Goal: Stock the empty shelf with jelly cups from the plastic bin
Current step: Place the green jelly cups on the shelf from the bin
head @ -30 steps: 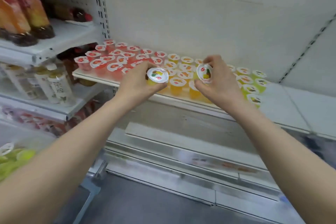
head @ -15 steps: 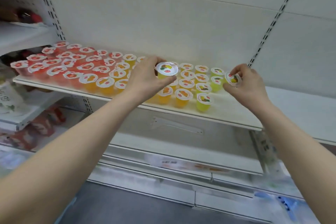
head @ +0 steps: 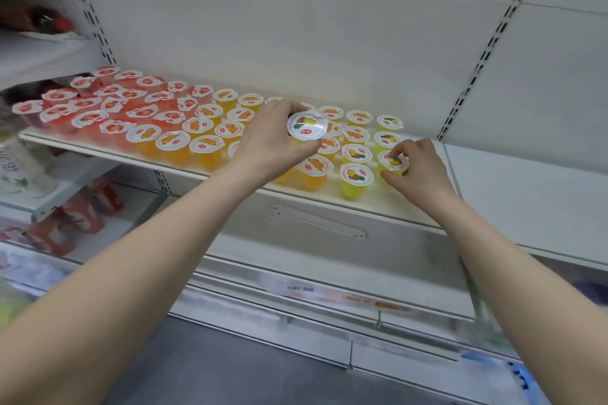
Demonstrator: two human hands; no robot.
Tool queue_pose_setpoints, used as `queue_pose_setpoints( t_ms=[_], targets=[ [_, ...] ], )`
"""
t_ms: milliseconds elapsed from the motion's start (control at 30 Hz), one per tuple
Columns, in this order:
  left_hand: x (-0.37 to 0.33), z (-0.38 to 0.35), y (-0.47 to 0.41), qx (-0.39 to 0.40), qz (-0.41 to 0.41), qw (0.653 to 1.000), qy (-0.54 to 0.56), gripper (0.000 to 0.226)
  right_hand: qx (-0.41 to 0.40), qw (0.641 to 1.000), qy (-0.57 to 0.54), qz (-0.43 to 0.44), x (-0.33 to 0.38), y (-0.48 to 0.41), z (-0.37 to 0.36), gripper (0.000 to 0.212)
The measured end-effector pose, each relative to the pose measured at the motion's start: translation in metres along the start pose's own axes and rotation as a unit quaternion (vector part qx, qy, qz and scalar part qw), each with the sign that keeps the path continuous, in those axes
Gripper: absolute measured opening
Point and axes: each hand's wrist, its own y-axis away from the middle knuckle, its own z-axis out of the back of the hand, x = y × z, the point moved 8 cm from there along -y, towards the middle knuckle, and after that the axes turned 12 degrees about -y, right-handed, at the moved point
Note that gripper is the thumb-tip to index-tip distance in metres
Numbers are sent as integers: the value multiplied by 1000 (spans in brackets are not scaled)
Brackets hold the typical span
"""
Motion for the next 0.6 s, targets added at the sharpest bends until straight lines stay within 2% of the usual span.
queue_pose_setpoints(
  t_ms=[267,400,467,600],
  targets=[
    [-27,-11,1,3,-45,999,-11,53,18,999,12,38,-1,1,2,30],
    [-55,-27,4,13,-111,993,-36,51,56,994,55,72,2,6,14,44],
    [-70,-40,6,25,-139,988,-69,54,44,994,64,81,4,7,27,49],
    [-96,-73,9,41,-180,973,-140,65,0,991,88,99,2,4,47,46]
  ],
)
